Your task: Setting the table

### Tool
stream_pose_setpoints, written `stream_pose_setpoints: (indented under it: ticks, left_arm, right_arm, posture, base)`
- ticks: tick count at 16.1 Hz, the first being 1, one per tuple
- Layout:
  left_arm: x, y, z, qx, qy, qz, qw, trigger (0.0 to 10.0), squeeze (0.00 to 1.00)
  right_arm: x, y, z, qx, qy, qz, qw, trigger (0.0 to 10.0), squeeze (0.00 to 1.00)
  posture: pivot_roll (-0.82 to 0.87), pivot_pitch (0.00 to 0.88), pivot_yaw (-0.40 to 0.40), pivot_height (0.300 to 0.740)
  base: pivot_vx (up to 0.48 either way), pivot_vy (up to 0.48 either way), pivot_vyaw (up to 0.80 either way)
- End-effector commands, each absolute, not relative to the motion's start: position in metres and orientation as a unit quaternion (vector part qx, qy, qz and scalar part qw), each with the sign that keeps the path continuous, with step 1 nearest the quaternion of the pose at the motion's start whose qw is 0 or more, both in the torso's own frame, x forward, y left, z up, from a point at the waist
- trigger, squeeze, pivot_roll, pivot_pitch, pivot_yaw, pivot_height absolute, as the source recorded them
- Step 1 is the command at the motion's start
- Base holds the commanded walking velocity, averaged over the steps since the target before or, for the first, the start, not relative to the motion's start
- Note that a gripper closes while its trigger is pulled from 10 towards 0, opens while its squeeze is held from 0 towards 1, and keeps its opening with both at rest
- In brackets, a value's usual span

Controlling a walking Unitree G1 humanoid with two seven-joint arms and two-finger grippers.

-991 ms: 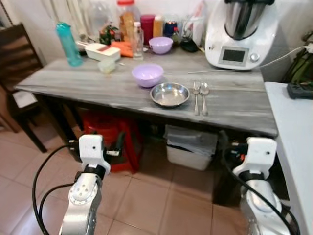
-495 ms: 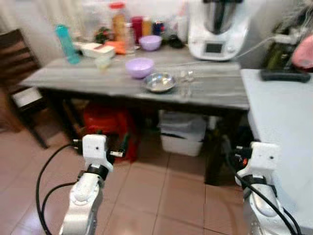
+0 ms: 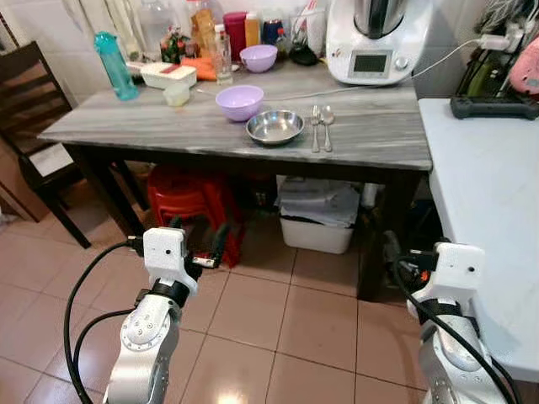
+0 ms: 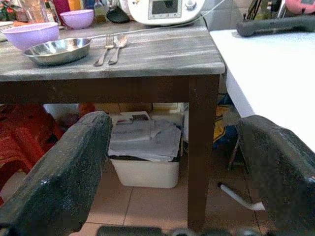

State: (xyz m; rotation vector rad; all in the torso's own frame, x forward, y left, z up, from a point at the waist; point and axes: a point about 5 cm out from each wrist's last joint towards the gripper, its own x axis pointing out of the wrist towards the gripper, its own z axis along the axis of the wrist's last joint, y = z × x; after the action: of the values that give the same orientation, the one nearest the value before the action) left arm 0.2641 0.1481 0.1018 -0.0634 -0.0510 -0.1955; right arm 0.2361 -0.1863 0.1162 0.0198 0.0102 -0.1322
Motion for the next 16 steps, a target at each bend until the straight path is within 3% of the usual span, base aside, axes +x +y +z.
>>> stream_pose_setpoints:
  ticks: [1,7,16]
  left_arm:
    - [0.2631,0.1521,0.1038,-0.030,-0.026,-0.097,0.994,10.0,0.00]
    - [0.2635,0.1502,0.1043,-0.033,-0.026,-0.103,0.994,10.0,0.00]
    - [0.2645,0.1494,0.1061,-0.028,-0.026,-0.110,0.993,10.0,0.00]
  right_arm:
    - [0.2362,-0.1840,0.1241,0.018,-0.011,-0.058,0.998,10.0,0.00]
    - [0.2357,-0.1840,0.1228,0.021,-0.005,-0.056,0.998,10.0,0.00]
    - [0.2378,-0.1830,0.1275,0.027,-0.016,-0.050,0.998,10.0,0.00]
  posture:
    - [-0.07,0.018,0.098,0.740]
    - [-0.07,0.019,0.098,0.740]
    - [-0.07,0.022,0.105,0.740]
  base:
    - [0.000,-0.255,0.00]
    - [0.000,-0.256,-0.62]
    - [0.000,-0.257,0.00]
